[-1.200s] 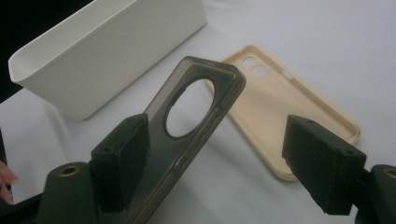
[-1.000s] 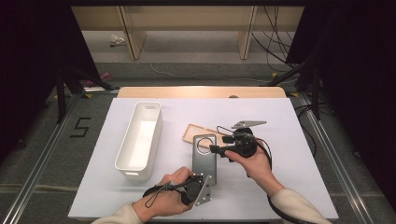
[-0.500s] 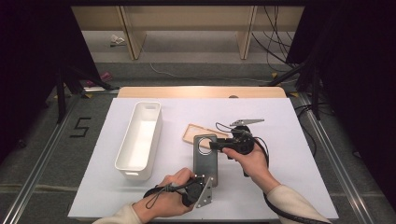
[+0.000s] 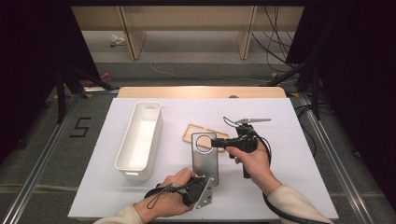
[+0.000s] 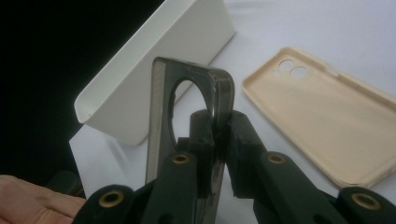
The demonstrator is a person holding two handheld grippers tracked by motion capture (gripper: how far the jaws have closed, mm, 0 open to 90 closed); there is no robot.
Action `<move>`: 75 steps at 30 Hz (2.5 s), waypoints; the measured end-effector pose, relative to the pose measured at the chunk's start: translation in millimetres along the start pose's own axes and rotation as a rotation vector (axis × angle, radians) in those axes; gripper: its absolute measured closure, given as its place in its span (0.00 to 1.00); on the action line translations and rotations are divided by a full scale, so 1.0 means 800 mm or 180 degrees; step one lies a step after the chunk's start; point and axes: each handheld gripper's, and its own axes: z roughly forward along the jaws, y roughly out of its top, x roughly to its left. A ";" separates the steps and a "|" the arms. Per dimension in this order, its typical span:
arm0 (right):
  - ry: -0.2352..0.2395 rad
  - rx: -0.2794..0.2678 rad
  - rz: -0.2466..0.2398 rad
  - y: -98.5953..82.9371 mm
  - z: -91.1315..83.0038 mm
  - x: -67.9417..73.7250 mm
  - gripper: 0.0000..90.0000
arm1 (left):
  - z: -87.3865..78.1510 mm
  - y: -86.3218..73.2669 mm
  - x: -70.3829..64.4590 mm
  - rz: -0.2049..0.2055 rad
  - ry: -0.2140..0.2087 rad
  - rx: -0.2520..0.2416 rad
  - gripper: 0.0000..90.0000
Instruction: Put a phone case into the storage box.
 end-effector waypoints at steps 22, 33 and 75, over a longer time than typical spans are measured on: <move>-0.0132 -0.0378 -0.0177 0.009 -0.033 0.001 0.91 | -0.033 -0.068 0.059 -0.2545 0.0532 -0.1328 0.13; -0.0139 -0.0461 -0.0257 0.006 -0.038 0.000 0.91 | -0.034 -0.077 0.066 -0.2850 0.0636 -0.1357 0.20; -0.0083 -0.0418 -0.0415 -0.001 -0.025 0.014 0.91 | -0.035 -0.053 0.116 -0.3503 0.0660 -0.1541 0.75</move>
